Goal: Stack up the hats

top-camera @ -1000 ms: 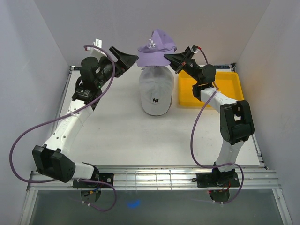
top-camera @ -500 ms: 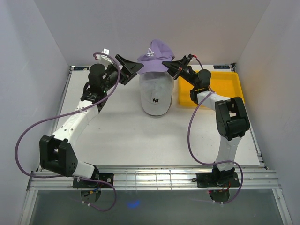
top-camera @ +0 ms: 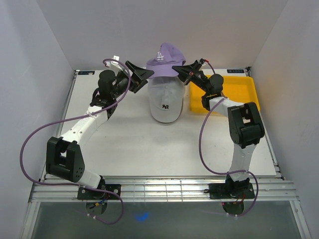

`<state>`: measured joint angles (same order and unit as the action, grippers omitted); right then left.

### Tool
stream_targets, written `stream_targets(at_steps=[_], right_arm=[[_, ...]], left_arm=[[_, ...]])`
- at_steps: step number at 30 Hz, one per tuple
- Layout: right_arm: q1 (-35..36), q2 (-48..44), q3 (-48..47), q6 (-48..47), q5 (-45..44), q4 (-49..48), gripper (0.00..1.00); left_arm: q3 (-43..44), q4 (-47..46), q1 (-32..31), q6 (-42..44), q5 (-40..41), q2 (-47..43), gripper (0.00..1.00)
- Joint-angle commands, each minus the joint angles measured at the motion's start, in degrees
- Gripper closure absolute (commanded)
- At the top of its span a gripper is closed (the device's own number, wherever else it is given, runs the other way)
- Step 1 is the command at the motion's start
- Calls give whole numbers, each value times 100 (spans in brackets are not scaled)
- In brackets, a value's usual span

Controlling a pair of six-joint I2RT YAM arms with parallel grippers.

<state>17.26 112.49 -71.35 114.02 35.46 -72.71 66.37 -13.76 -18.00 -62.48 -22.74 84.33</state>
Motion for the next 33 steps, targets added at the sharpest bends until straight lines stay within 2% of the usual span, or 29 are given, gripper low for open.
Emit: stream_targets(at_steps=[1, 7, 12, 16, 20, 25, 26, 33], right_arm=[[-3, 1, -177, 1035, -66, -2432, 92], [-12, -16, -239, 1175, -48, -2626, 92], [-12, 71, -432, 1237, 48, -2731, 92], [-12, 177, -608, 1351, 127, -2863, 92], [-12, 230, -713, 1413, 233, -2942, 92], [-12, 300, -810, 1492, 373, -3082, 92], [-12, 335, -854, 1509, 426, -3100, 92], [-21, 406, -1179, 1431, 795, -2942, 92]], left_arm=[[-1, -259, 25, -27, -37, -58, 2], [78, -399, 25, -124, -37, 179, 2], [192, -461, 25, -142, -55, 320, 8], [324, -496, 33, -151, -29, 426, 17], [438, -557, 42, -212, -11, 514, 31], [675, -619, 77, -274, -29, 628, 43], [710, -619, 86, -282, -55, 645, 49], [913, -619, 104, -274, -178, 716, 65]])
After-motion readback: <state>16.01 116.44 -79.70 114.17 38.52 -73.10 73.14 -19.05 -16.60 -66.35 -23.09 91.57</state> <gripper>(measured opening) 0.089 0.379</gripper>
